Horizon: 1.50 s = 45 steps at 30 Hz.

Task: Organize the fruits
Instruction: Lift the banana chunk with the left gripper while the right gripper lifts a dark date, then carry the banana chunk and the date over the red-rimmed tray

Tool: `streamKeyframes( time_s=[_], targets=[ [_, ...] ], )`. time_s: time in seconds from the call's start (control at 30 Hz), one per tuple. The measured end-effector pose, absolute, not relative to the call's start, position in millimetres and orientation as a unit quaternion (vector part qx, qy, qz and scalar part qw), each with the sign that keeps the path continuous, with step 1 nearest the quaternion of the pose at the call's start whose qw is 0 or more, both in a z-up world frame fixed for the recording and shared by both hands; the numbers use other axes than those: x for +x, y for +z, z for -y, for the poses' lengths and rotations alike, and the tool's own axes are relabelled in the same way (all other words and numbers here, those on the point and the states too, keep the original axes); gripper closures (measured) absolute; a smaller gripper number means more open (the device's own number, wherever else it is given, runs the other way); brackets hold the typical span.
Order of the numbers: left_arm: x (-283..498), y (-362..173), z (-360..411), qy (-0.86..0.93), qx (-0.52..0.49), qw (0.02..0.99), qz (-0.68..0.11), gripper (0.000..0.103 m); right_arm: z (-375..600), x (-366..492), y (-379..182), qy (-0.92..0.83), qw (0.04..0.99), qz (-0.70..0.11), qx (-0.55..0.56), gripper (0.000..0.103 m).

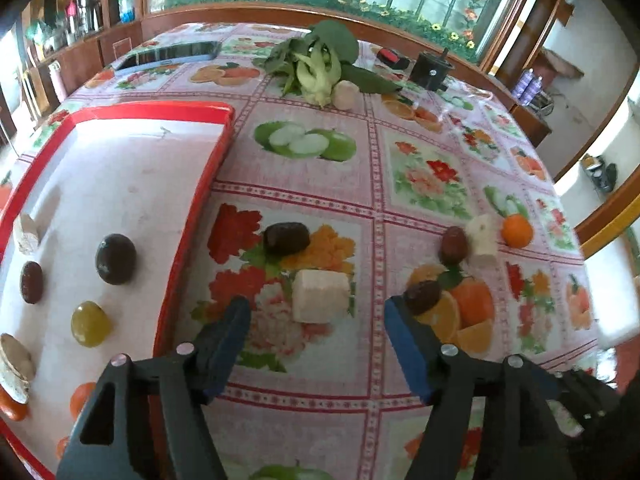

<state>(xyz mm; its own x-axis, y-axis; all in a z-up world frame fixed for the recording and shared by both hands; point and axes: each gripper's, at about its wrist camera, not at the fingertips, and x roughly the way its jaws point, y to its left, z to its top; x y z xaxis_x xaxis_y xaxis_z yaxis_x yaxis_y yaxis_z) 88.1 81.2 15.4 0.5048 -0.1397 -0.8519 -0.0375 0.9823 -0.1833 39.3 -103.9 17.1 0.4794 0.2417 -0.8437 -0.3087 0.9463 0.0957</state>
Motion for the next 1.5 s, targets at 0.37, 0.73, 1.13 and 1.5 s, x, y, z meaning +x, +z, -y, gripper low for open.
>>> streamKeyframes(
  time_s=[0.37,0.73,1.13,1.5],
  targets=[
    [90,4,-57,-0.018,-0.005,0.867,-0.497,0.000,109,40,17,0.175,0.858,-0.482,-0.014,0.072],
    [88,11,-73,-0.037,-0.018,0.873,-0.486,0.019,114,41,17,0.180,0.859,-0.480,0.002,0.070],
    [96,12,-79,-0.025,-0.013,0.879,-0.477,0.067,114,42,17,0.182,0.859,-0.479,0.005,0.067],
    [72,22,-72,-0.095,-0.043,0.877,-0.469,0.077,113,41,17,0.174,0.861,-0.478,0.006,0.067]
  ],
)
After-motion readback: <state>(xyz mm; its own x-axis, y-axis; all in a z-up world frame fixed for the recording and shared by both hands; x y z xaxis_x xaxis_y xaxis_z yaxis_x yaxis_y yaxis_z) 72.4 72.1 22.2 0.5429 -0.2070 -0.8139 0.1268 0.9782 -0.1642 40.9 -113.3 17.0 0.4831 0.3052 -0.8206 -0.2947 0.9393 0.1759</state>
